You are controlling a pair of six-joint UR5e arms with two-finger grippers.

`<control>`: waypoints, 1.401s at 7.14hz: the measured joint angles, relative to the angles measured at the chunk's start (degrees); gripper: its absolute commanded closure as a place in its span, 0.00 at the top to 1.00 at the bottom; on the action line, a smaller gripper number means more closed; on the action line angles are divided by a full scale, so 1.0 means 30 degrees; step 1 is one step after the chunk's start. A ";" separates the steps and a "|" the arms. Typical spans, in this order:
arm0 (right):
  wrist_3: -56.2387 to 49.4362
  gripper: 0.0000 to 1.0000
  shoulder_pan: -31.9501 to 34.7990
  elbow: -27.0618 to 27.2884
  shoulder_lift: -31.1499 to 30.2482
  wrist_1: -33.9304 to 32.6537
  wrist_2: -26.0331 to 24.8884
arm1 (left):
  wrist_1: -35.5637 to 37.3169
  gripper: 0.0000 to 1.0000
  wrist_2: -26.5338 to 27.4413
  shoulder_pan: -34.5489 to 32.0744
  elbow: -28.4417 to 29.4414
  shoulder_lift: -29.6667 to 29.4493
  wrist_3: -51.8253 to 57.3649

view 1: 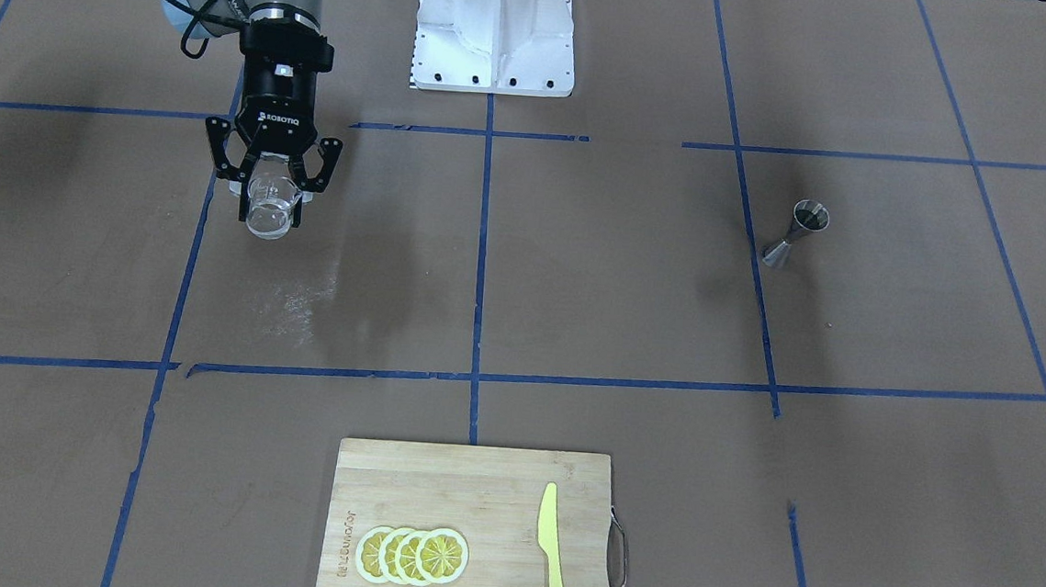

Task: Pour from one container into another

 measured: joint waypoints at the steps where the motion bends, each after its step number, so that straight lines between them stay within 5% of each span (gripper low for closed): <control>1: 0.0641 0.00 -0.0070 -0.0251 -0.0434 0.0618 0.0073 | -0.0126 1.00 0.0000 0.0000 0.0019 0.0011 0.0003; 6: 0.8594 0.00 -0.0146 -0.0238 -0.3734 0.1019 0.1667 | -0.0449 1.00 0.0000 -0.0008 0.0084 0.0029 0.0004; 10: 1.1654 0.00 -0.0545 -0.1571 -0.4810 0.1032 0.0772 | -0.0451 1.00 0.0000 -0.0008 0.0114 0.0038 0.0032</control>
